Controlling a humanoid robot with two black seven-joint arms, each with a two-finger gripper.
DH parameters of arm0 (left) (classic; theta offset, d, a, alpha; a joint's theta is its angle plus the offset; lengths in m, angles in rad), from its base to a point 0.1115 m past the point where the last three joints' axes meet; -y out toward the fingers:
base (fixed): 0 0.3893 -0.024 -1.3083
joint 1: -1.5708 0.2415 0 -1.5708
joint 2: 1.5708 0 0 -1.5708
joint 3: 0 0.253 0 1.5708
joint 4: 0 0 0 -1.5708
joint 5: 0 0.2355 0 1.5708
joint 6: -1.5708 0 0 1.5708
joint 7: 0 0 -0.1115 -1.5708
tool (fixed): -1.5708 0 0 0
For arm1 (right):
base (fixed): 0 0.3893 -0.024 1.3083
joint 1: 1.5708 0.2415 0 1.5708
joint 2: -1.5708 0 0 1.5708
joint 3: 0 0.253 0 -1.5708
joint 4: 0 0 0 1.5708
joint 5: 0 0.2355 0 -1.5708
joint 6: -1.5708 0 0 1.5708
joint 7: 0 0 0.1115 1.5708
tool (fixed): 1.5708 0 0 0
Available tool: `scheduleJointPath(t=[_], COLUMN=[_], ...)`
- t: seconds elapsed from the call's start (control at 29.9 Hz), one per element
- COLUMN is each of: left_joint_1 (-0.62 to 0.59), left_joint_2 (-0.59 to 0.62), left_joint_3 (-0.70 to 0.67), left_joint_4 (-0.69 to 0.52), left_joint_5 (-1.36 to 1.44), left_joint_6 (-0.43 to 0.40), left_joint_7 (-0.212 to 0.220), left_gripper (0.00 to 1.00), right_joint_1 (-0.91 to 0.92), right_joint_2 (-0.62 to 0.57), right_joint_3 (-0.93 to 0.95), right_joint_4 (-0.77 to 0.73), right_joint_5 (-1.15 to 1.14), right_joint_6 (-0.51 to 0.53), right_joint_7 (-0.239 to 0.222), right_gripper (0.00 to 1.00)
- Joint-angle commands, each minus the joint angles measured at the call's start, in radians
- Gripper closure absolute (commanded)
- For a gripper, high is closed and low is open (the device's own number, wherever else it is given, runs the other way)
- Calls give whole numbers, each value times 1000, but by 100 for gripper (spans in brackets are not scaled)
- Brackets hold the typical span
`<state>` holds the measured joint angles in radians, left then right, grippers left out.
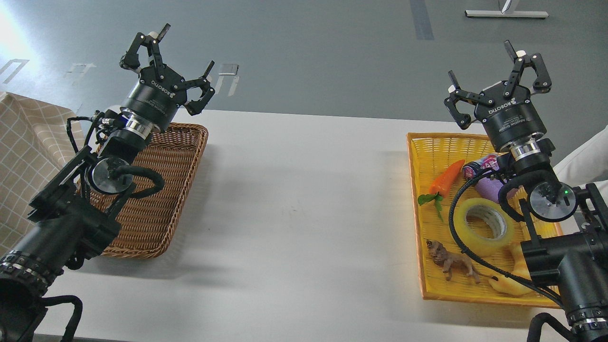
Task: Place and transfer tape with both arms
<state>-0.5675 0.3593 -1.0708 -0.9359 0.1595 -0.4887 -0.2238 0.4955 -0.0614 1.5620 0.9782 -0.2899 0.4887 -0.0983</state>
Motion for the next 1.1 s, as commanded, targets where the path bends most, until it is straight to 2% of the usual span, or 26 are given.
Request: scheduleJointPath(t=[0.0, 1.07], left_joint_1=[0, -2], left_joint_2=[1, 1], left_joint_3=[0, -1], left_joint_4=[-1, -8], left_joint_5=[0, 0], left_joint_6=[0, 0], left_joint_7=[0, 0], left_gripper=[2, 2], right_joint_1=[2, 0], right_joint_2=[-1, -1], right_joint_3=[0, 0], right_joint_4=[-1, 0], right_joint_5=[0, 0], right_joint_6=[0, 0], right_joint_7=[0, 0], right_gripper=[0, 0])
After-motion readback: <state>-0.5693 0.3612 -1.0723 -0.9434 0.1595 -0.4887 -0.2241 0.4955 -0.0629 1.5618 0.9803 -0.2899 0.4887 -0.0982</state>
